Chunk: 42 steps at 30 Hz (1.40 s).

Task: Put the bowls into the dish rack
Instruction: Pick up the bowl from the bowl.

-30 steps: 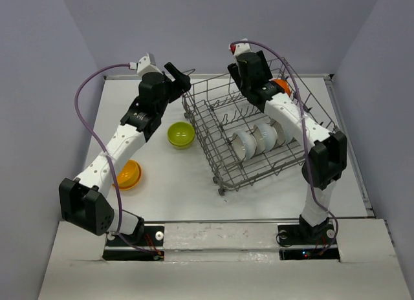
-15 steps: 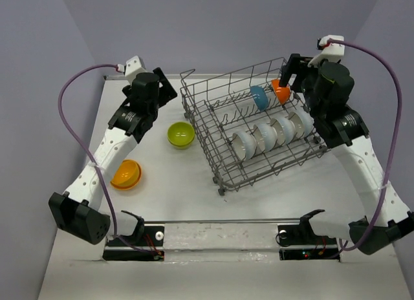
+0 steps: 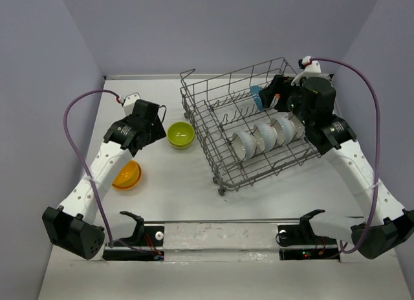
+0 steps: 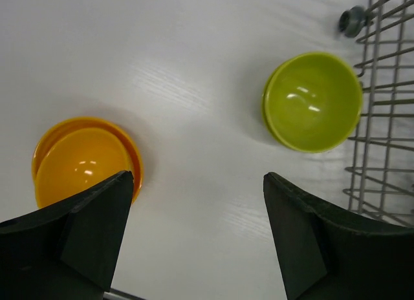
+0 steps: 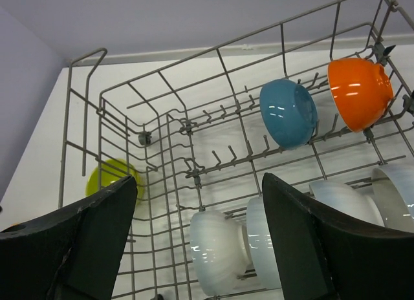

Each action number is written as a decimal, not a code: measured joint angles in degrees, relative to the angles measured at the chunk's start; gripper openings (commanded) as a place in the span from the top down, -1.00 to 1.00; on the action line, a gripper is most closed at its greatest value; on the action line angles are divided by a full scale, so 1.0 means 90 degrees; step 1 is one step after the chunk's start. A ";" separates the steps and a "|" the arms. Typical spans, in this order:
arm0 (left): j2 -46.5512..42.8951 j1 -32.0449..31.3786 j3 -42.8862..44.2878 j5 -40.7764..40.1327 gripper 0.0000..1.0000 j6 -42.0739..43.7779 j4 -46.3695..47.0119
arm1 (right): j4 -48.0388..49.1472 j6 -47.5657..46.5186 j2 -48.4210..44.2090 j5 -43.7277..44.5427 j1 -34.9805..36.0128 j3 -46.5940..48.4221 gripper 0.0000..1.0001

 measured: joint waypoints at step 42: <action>-0.0789 0.0000 -0.1418 0.0063 -0.84 -0.0284 -0.0464 | 0.0165 0.0308 -0.0083 -0.0505 0.0000 0.0002 -0.81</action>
